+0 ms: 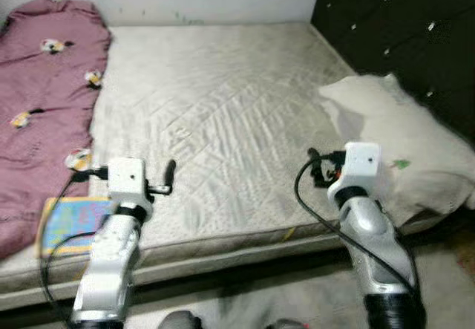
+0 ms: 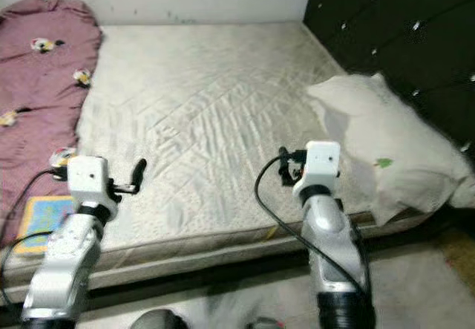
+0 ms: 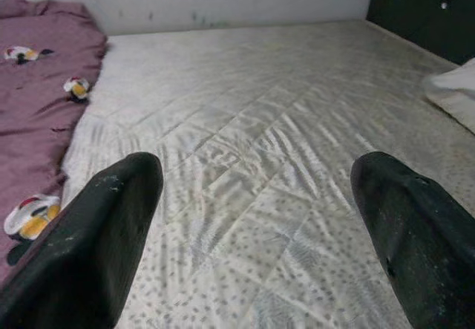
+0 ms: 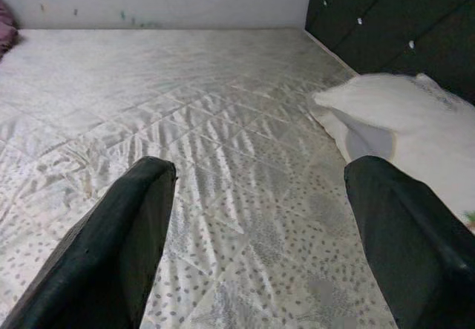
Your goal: Clean up the room
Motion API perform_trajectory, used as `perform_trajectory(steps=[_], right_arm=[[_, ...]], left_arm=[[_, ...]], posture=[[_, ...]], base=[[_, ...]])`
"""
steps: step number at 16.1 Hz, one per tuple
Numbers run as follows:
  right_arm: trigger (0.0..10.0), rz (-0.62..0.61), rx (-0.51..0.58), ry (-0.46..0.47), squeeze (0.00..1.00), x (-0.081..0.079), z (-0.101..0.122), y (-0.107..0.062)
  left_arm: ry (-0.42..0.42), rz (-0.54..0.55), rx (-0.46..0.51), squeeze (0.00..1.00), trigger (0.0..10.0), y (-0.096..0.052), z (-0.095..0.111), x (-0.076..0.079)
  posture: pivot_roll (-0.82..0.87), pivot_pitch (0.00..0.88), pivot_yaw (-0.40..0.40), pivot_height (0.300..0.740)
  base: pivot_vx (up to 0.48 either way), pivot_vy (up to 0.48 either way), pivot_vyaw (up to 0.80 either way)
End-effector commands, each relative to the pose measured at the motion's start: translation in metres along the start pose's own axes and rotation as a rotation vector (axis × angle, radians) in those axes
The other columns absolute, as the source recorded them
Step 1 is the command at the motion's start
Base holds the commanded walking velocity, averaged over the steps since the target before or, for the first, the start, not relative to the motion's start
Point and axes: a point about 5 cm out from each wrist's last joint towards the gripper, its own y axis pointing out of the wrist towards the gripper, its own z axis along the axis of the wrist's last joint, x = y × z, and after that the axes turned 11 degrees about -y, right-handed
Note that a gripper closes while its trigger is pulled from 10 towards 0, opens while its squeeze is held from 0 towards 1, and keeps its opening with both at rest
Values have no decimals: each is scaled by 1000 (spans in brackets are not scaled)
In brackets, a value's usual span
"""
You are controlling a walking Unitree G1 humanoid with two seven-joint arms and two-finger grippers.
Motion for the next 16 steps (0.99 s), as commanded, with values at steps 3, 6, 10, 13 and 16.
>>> perform_trajectory(steps=[3, 6, 10, 13, 16], right_arm=[[10000, -1, 1, 9, 0, 0, 0, -1], [10000, -2, -10, 6, 0, 1, -4, -2], [10000, 4, -11, 13, 0, -3, -4, -3], [10000, 5, -13, 14, 0, -3, -4, -4], [10000, 9, -6, 20, 0, -5, -3, -1]], left_arm=[[1, -10, -2, 0, 10000, 0, 1, 2], [1, -12, -4, 0, 10000, -1, 0, 3], [4, -7, -1, 0, 10000, -1, 1, 1], [3, 2, 3, 0, 10000, -2, 2, 0], [6, 0, 3, 0, 10000, -1, 2, 0]], posture=[[3, 0, -12, 740], [4, 0, -15, 740], [5, 0, -10, 740], [3, 0, -6, 740], [2, 0, -3, 740]], base=[[0, 480, 0], [0, 480, 0], [0, 480, 0], [0, 480, 0], [0, 480, 0]])
